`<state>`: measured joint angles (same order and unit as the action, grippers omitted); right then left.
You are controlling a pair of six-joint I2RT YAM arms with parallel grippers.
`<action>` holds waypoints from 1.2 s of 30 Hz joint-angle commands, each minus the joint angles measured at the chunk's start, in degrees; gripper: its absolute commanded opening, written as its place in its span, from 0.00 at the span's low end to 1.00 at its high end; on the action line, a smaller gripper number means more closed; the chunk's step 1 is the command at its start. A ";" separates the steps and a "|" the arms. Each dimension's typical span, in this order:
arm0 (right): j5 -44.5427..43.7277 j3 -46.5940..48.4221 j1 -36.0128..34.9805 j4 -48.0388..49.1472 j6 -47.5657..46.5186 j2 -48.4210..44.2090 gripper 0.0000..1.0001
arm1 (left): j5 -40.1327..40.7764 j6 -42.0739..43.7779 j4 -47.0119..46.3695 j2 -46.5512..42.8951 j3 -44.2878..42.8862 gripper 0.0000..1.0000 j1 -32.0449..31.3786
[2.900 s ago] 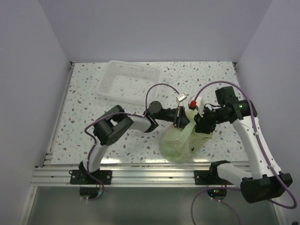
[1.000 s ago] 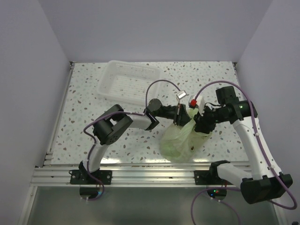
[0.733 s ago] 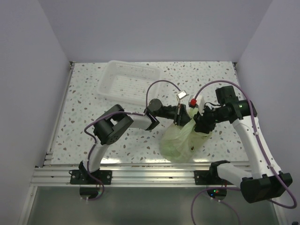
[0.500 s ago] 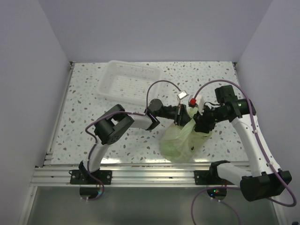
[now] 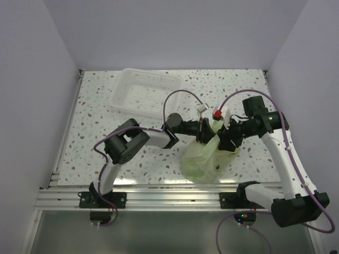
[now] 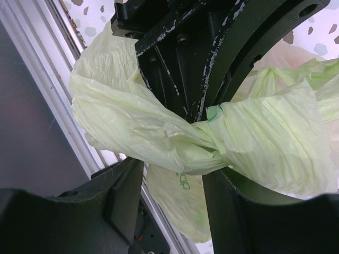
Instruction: Place the fake fruits into the plastic bag and tie a complex knot
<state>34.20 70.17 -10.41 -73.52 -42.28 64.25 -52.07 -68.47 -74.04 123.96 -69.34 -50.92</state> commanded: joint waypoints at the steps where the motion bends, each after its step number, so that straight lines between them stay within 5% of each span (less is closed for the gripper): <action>1: 4.74 2.60 -0.57 3.81 1.32 -0.09 0.51 | 1.27 9.56 -0.08 -5.74 1.66 0.00 -1.11; 9: 7.29 3.30 -0.57 2.68 -0.16 0.53 0.41 | 3.20 13.45 3.91 -5.57 -0.09 0.00 -1.91; 11: 7.46 3.65 -0.57 1.54 -0.78 0.26 0.27 | 4.95 14.67 6.44 -5.40 -0.79 0.00 -1.99; 14: 8.16 3.39 -0.57 1.18 -0.78 0.00 0.21 | 7.24 16.09 8.65 -5.31 -1.14 0.00 -2.17; 24: 11.07 3.13 -0.75 1.18 -2.01 0.53 0.15 | 12.34 5.11 -1.18 1.10 -6.77 0.00 -3.05; 36: 13.53 11.80 -4.70 13.22 0.97 10.35 0.01 | 12.00 8.52 0.29 -2.93 -7.47 0.00 2.22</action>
<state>31.64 76.12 -10.39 -67.18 -44.05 71.24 -46.74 -62.28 -71.83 125.03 -72.31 -48.53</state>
